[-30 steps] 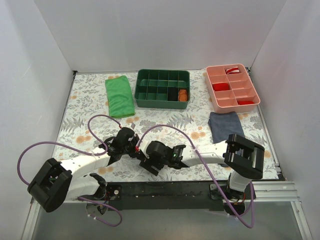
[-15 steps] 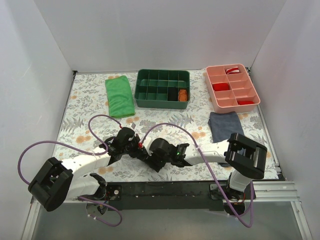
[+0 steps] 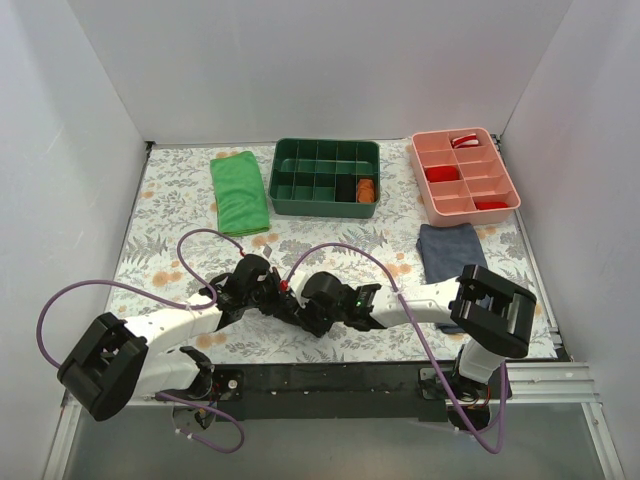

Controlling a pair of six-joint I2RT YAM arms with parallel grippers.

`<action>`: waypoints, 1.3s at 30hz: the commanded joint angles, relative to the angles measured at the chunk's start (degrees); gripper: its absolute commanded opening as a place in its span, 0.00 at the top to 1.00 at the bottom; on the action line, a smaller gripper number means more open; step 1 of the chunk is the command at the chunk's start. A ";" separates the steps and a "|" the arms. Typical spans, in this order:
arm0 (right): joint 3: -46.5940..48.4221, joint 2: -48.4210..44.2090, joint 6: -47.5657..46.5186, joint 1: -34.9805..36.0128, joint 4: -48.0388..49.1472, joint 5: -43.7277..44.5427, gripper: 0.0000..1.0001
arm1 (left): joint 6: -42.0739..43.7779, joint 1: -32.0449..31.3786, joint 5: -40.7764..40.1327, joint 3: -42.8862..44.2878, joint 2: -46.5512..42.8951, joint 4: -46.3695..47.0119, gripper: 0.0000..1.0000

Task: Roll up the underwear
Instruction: Pick up the underwear from the center of the board.

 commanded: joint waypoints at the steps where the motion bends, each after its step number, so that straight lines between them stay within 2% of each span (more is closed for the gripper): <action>1: -0.53 2.88 0.59 -0.17 -2.53 -2.00 0.58 | 2.19 -0.35 0.71 -1.69 1.77 -6.36 1.00; 5: -0.62 4.29 2.52 -0.17 -2.97 -1.12 0.62 | 2.19 -0.35 0.63 -1.87 1.60 -6.54 1.00; 7: -0.62 5.17 3.49 -0.17 -3.50 -0.42 0.77 | 2.01 -0.35 0.28 -1.78 1.51 -6.62 1.00; 8: -0.88 5.35 3.84 -0.08 -3.33 -0.33 0.80 | 2.01 -0.35 0.10 -1.69 1.60 -6.71 1.00; 9: -0.97 5.78 5.33 -0.17 -3.41 0.28 0.92 | 1.93 -0.26 -0.25 -1.60 1.42 -6.97 1.00; 10: -0.88 5.96 5.78 -0.17 -3.85 1.24 0.98 | 1.93 -0.26 -0.43 -1.52 1.42 -7.15 1.00; 15: -1.76 4.91 7.80 -0.17 -3.68 2.48 0.99 | 1.93 -0.08 -2.53 -0.02 0.72 -9.08 0.98; 18: -1.76 3.51 8.24 -0.17 -3.94 2.66 0.99 | 2.01 0.18 -4.73 1.47 -0.95 -10.75 0.79; 20: -1.24 2.45 8.51 -0.17 -4.55 2.49 0.99 | 1.93 0.27 -6.13 2.96 -2.61 -11.46 0.60; 22: -0.62 1.92 8.68 -0.17 -4.56 3.10 0.99 | 2.01 0.53 -6.84 4.02 -3.58 -12.51 0.54; 23: -0.53 1.48 8.68 -0.17 -6.56 3.27 0.99 | 1.84 0.62 -7.54 5.33 -4.46 -12.86 0.45; 27: 0.70 0.17 9.21 -0.52 -8.24 3.54 0.99 | 0.79 1.76 -12.99 8.58 -6.22 -17.86 0.38; 33: 0.88 -2.12 11.40 -2.10 -9.39 2.31 0.99 | -1.41 3.34 -19.75 10.26 -11.58 -23.93 0.34; 39: 0.70 -5.90 13.60 -5.44 -9.65 0.64 0.99 | -1.77 3.78 -20.91 9.39 -16.33 -26.66 0.32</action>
